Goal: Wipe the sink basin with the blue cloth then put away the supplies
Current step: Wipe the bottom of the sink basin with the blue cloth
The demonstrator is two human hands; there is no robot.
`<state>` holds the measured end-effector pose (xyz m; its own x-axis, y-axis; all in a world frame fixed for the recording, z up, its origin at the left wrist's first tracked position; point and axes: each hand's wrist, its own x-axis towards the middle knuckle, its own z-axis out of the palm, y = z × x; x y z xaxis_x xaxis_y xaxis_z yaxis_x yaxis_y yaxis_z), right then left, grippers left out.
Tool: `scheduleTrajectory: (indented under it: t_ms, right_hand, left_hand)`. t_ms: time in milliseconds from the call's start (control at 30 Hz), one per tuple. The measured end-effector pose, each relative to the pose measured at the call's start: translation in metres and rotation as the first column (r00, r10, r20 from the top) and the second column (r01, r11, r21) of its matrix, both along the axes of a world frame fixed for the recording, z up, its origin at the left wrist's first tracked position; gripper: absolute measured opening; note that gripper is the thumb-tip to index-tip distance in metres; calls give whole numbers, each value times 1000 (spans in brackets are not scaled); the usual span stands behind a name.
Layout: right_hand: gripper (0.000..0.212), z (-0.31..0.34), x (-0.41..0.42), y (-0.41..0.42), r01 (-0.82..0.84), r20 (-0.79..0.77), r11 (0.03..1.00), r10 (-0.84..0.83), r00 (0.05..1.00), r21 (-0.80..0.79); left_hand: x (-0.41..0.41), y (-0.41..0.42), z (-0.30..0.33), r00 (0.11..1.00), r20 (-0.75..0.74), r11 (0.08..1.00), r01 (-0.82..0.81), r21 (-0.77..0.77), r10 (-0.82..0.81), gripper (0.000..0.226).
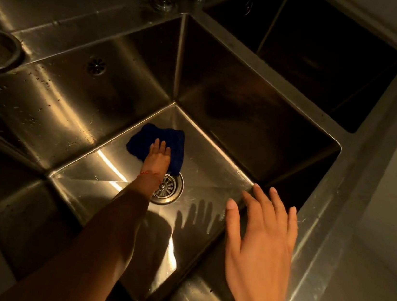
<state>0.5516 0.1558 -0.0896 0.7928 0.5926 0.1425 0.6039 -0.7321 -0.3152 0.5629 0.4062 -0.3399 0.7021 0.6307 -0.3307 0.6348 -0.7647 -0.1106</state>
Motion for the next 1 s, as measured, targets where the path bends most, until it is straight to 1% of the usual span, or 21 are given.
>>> scheduleTrajectory:
  t_ms: [200,300,433,667,800,1000]
  right_hand:
    - [53,0,0,0,-5,11,1000,5,1000,19]
    - [53,0,0,0,-11,12,1000,11,1000,15]
    - [54,-2,1,0,-6,9,1000,6,1000,14]
    - [57,-2,0,0,8,11,1000,-8,1000,8]
    - [56,-3,0,-1,5,17,1000,-6,1000,18]
    - [57,-2,0,0,13,15,1000,-14,1000,24]
  left_hand:
    - [2,-7,-2,999,35,999,34,-25,-33,59]
    - [-5,1,-3,999,32,1000,-17,-11,18,63]
    - [-4,2,-2,997,43,998,-60,-26,61,62]
    - [3,-15,-3,999,40,999,21,-33,-20,59]
    - [-1,-10,-4,998,29,999,53,-8,-53,61]
    - [-14,8,-4,1000,8,1000,-29,-7,29,63]
